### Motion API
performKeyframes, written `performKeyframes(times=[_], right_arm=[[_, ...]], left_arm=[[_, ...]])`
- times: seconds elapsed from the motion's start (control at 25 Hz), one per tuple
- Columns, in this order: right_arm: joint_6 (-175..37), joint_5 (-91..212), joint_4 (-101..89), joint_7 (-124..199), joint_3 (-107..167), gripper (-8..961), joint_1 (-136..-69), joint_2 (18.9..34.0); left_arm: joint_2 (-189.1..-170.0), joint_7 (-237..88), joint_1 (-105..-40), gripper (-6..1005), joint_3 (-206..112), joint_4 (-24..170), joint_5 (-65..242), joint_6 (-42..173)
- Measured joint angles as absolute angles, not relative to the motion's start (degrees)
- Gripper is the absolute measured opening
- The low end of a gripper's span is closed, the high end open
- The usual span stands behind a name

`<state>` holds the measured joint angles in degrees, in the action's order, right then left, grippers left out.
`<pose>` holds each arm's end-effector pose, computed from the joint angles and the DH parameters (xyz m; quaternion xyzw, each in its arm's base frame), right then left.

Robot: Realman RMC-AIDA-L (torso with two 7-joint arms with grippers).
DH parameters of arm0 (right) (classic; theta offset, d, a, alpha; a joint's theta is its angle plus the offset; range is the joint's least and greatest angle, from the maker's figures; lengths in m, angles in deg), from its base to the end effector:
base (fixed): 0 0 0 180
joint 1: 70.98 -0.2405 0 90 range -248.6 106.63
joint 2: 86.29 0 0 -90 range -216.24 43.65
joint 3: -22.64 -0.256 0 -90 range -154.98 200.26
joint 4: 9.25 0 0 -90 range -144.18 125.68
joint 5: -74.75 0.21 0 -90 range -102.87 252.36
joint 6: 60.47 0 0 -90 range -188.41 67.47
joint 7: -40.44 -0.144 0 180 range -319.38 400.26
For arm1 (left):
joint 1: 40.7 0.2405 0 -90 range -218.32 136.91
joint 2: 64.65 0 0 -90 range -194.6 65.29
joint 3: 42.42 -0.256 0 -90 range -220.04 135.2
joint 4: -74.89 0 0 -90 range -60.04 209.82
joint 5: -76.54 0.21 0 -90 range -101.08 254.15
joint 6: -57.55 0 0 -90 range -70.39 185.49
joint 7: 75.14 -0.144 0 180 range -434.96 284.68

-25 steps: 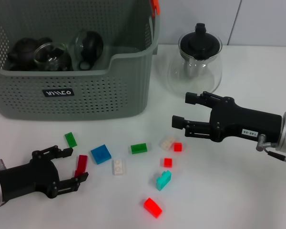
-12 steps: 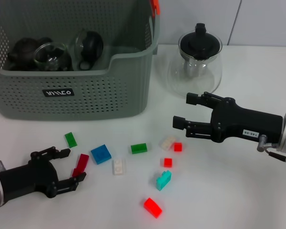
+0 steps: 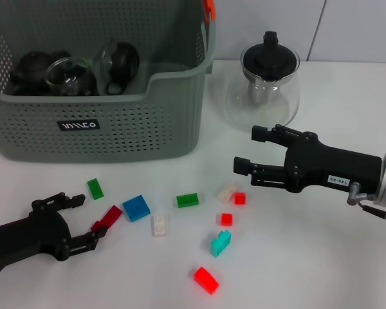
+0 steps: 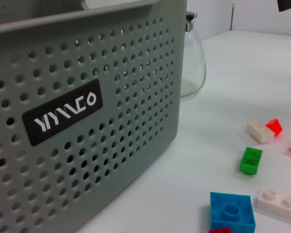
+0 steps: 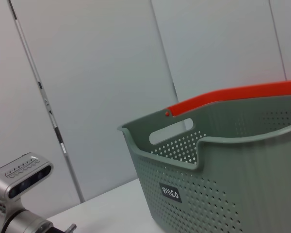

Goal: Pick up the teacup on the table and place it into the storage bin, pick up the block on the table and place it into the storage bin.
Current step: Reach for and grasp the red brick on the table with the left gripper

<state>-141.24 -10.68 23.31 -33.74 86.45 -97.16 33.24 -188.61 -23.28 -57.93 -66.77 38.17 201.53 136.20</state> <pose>0.2376 0.3215 -0.0383 -0.9120 0.2142 0.3259 0.1268 -0.3641 0.2567 -0.0172 -0.9287 -0.1964 -0.1272 0.2876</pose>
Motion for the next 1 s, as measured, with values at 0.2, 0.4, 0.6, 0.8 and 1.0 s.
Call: performKeyframes(times=[0.2,0.4,0.6,0.8,1.0], right_arm=[[-141.2,-10.7,23.3,-33.7,86.4,942,-97.1,33.23],[-141.3,-10.7,23.3,-33.8,86.4,942,-97.1,33.12],[-141.3,-10.7,23.3,-33.9,86.4,944,-97.3,33.01],[-141.3,-10.7,23.3,-33.9,86.4,943,-97.4,32.94],[-141.2,-10.7,23.2,-33.9,86.4,943,-97.4,32.87]], left_arm=[[-188.69,-23.1,-57.9,735,-66.9,38.2,201.9,136.4],[-188.85,-23.2,-57.4,601,-66.8,38.7,201.6,137.7],[-188.84,-23.3,-57.0,513,-66.7,38.5,201.5,139.3],[-188.96,-23.4,-57.0,509,-66.7,38.8,201.4,138.6],[-189.02,-23.4,-57.2,507,-66.8,39.4,201.5,138.5]])
